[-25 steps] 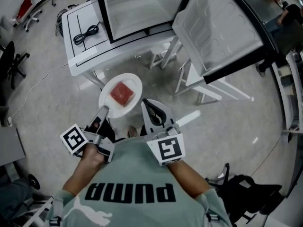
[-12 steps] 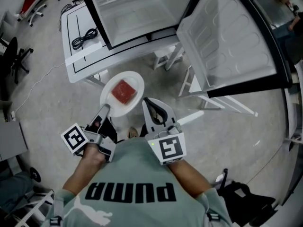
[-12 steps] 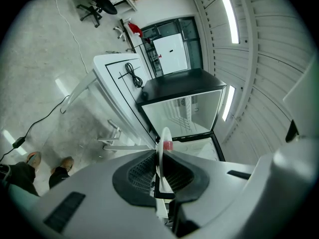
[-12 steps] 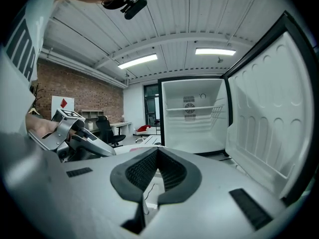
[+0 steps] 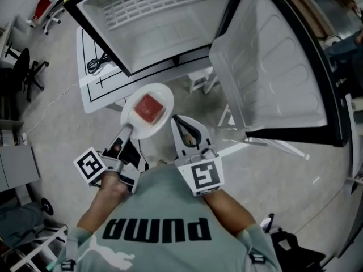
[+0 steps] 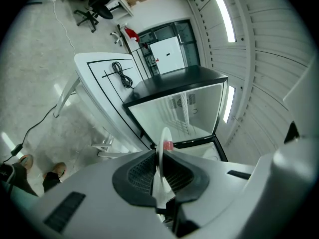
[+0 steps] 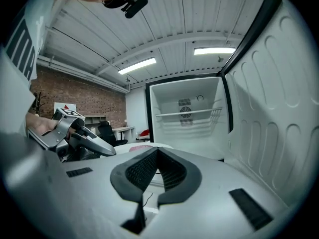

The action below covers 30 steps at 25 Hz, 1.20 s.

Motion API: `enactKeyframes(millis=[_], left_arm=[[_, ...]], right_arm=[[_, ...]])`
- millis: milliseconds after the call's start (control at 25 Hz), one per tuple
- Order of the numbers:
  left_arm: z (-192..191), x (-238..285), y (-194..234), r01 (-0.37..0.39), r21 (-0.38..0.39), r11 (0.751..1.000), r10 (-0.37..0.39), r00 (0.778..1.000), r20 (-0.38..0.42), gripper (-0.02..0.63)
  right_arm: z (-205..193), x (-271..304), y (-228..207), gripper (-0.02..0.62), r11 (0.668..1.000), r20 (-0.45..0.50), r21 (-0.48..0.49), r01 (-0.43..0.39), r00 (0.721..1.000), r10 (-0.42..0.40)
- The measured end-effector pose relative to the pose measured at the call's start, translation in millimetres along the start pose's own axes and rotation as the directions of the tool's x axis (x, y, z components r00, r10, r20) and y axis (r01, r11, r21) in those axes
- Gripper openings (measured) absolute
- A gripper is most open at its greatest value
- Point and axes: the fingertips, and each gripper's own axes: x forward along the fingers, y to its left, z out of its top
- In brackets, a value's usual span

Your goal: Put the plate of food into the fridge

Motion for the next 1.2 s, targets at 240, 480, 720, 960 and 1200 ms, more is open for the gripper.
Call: enactKeyframes(millis=[240, 480, 720, 960, 1200], left_arm=[[-1.4, 22.8, -11.5, -0.011, 0.007, 1.0, 0.011, 0.999, 0.044, 0.031], [-5.5, 42.1, -16.4, -0.018, 0.0, 1.0, 0.018, 0.995, 0.097, 0.032], [-12.3, 56.8, -20.7, -0.007, -0.002, 1.0, 0.008, 0.993, 0.115, 0.031], [-10.2, 62.2, -17.3, -0.009, -0.009, 1.0, 0.01, 0.993, 0.116, 0.032], [0.9, 65.5, -6.9, -0.017, -0.021, 1.0, 0.019, 0.995, 0.094, 0.032]], right_arm=[[3.9, 10.1, -29.5, 0.005, 0.999, 0.014, 0.006, -0.04, 0.999, 0.04], [5.0, 16.8, -53.5, 0.005, 0.997, 0.02, -0.008, -0.081, 0.996, 0.081], [10.7, 17.8, -71.8, 0.005, 0.995, 0.035, -0.027, -0.093, 0.995, 0.094], [4.3, 20.7, -74.4, 0.005, 0.996, 0.02, -0.023, -0.086, 0.996, 0.087], [2.2, 27.7, -69.8, 0.005, 0.998, -0.001, -0.029, -0.059, 0.998, 0.059]])
